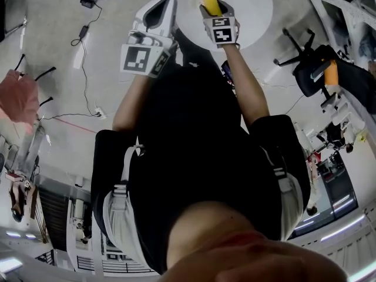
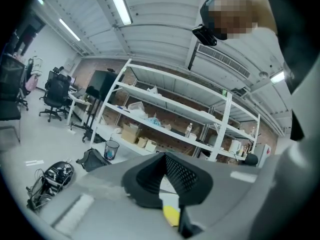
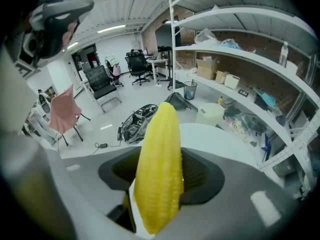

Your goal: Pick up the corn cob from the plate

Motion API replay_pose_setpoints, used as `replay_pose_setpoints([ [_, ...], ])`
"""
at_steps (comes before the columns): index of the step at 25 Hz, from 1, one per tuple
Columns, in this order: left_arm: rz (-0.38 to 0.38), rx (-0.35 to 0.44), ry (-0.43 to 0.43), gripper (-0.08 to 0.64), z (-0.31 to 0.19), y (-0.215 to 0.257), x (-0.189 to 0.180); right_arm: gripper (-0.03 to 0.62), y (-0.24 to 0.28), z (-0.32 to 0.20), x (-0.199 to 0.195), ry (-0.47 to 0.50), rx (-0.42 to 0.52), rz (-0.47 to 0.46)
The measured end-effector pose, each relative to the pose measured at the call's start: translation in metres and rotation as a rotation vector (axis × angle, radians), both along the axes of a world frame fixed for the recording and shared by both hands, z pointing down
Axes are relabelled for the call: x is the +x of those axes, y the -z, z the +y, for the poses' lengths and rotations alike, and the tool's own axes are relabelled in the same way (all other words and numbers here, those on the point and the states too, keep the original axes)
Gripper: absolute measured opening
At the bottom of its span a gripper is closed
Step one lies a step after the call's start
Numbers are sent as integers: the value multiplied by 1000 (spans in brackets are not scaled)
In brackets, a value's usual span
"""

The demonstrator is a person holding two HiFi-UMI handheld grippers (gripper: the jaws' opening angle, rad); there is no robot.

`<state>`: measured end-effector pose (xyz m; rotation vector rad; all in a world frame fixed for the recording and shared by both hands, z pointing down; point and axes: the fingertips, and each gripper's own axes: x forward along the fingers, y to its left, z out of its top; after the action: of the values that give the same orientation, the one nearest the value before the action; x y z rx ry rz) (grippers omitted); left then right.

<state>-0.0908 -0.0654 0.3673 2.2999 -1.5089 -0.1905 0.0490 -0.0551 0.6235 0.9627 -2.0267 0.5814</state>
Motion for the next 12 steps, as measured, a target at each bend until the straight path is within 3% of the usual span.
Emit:
replay_pose_setpoints([
  [12,2,24,17,2,10,24,-6,250,66,-9,1,-35,104,-56],
])
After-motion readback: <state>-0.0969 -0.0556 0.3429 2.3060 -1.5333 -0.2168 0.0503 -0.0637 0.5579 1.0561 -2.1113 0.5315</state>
